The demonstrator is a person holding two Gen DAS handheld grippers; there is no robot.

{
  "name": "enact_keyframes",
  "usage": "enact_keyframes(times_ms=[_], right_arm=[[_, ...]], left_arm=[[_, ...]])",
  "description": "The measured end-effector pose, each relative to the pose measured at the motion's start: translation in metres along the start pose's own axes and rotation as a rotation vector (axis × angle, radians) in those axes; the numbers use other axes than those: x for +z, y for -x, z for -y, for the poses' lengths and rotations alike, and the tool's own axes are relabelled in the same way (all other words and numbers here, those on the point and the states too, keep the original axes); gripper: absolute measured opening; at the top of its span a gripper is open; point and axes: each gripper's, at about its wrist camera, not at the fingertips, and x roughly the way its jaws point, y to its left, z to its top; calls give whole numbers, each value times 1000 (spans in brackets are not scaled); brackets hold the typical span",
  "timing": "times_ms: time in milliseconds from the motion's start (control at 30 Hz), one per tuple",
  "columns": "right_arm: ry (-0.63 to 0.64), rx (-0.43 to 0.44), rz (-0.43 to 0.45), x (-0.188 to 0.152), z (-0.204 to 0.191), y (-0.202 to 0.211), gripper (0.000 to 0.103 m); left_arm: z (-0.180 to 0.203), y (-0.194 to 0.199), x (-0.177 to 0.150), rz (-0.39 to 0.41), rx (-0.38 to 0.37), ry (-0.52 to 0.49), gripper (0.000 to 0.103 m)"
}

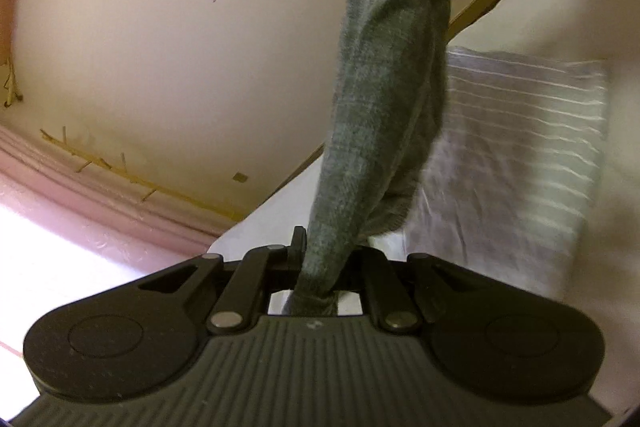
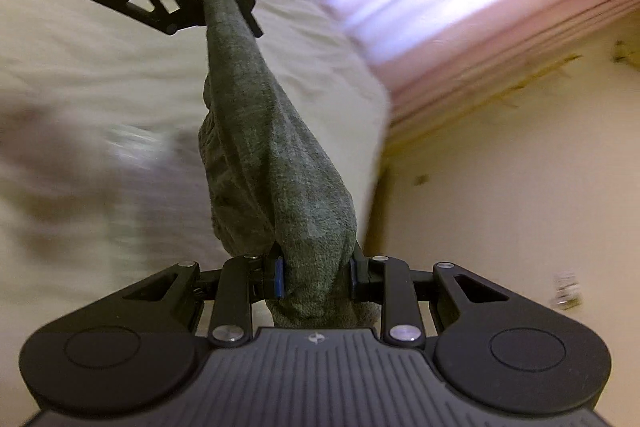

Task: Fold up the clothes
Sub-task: 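Lift the grey garment with both tools and carry it over the striped cloth, then lower the grey garment onto the striped cloth with both tools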

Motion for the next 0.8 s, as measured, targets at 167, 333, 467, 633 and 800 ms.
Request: enact_keyframes(times_ms=[167,333,467,633,800], right_arm=[[0,28,-65,-57,-23,-68,28],[44,165,-115,-99,-89,-104,37],[9,165,-89,-102,-93,-94,46],[-10,152,-80,-103,-97,-65,48],[-45,191,-122,-105,-116,-69,18]], left_arm=[[76,-96,-22,-75,-163,-63,8],[119,-113,-33,-125,-224,-121,14],[112,-92,-39,-114,-192,-108,28],[120,-76,-44,-74,-183,-145,22],[121,-92,-51,-64,-212,-150,9]])
